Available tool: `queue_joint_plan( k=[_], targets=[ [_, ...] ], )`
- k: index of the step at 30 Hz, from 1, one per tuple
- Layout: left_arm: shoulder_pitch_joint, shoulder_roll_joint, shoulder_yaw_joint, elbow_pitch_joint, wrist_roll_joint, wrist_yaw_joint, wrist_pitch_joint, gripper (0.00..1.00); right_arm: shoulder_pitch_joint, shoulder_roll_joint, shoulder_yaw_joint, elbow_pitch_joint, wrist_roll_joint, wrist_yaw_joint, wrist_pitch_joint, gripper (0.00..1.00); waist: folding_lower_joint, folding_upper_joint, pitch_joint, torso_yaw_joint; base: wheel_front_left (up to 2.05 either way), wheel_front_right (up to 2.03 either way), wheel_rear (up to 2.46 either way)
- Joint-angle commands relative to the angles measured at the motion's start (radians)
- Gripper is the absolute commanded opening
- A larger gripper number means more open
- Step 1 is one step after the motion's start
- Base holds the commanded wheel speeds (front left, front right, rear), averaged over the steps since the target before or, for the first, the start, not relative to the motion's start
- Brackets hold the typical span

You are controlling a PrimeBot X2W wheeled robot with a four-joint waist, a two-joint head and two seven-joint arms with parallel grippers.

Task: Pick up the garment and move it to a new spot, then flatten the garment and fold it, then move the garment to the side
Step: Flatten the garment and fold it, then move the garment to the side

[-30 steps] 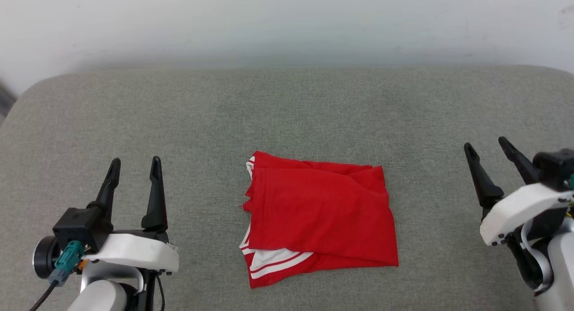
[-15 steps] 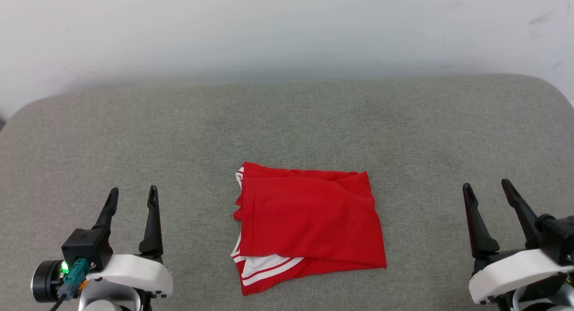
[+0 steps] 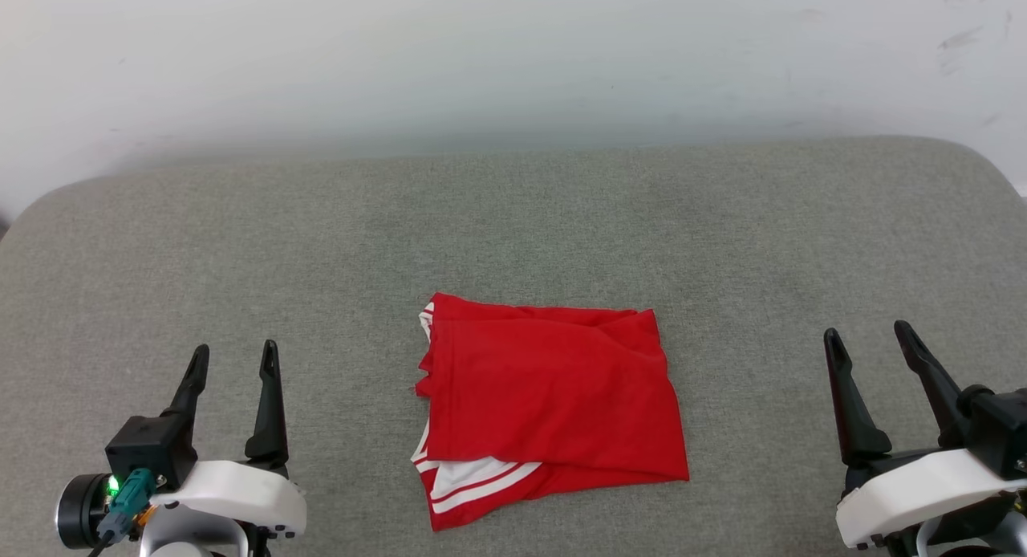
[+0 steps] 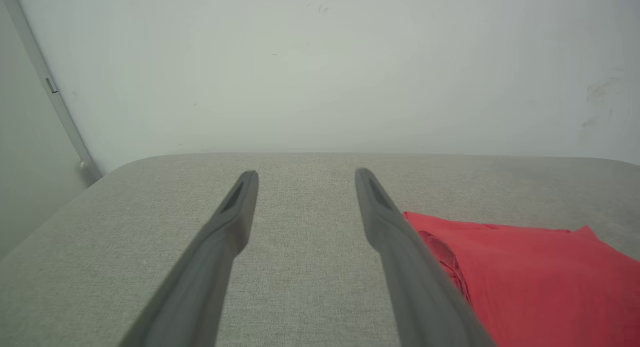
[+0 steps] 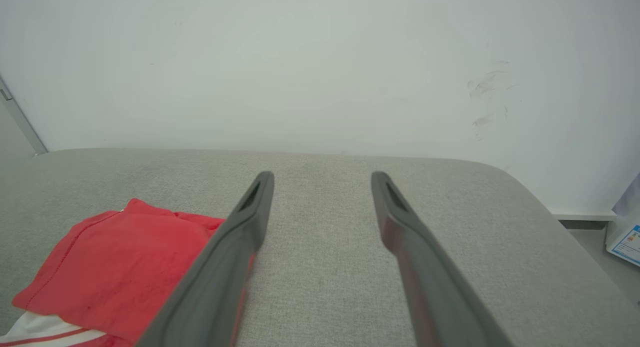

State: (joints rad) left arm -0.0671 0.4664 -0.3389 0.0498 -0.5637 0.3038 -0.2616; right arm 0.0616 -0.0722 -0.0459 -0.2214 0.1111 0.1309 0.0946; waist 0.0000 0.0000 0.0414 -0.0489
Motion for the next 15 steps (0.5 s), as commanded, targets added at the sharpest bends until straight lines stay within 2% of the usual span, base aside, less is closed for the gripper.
queue_joint_plan(
  k=[1,6,10,12,15],
  targets=[
    [0.002,-0.002,0.006,0.002,0.007,-0.004,-0.004,1.0,0.01,0.004,0.0,-0.006,-0.008,0.0,0.003,1.0,0.0,0.0,0.001,-0.001,0.0,0.0,0.0],
    [-0.018,-0.014,0.018,0.006,0.017,-0.022,-0.003,1.0,0.015,0.005,-0.017,-0.009,-0.008,0.0,0.02,1.0,0.0,0.0,0.01,0.002,0.0,0.0,0.0],
    [-0.04,-0.03,0.036,0.001,0.025,-0.032,-0.003,1.0,0.016,-0.003,-0.083,0.029,0.038,-0.001,0.06,1.0,0.0,0.0,0.021,0.019,0.0,0.0,0.0],
    [-0.049,-0.039,0.047,-0.001,0.033,-0.038,-0.003,1.0,0.001,-0.007,-0.121,0.074,0.109,0.0,0.102,1.0,0.0,0.0,0.025,0.028,0.0,0.0,0.0],
    [-0.059,-0.062,0.059,-0.006,0.042,-0.046,-0.003,1.0,-0.028,-0.049,-0.157,0.181,0.244,0.0,0.205,1.0,0.0,0.0,0.031,0.048,0.0,0.0,0.0]
  ],
)
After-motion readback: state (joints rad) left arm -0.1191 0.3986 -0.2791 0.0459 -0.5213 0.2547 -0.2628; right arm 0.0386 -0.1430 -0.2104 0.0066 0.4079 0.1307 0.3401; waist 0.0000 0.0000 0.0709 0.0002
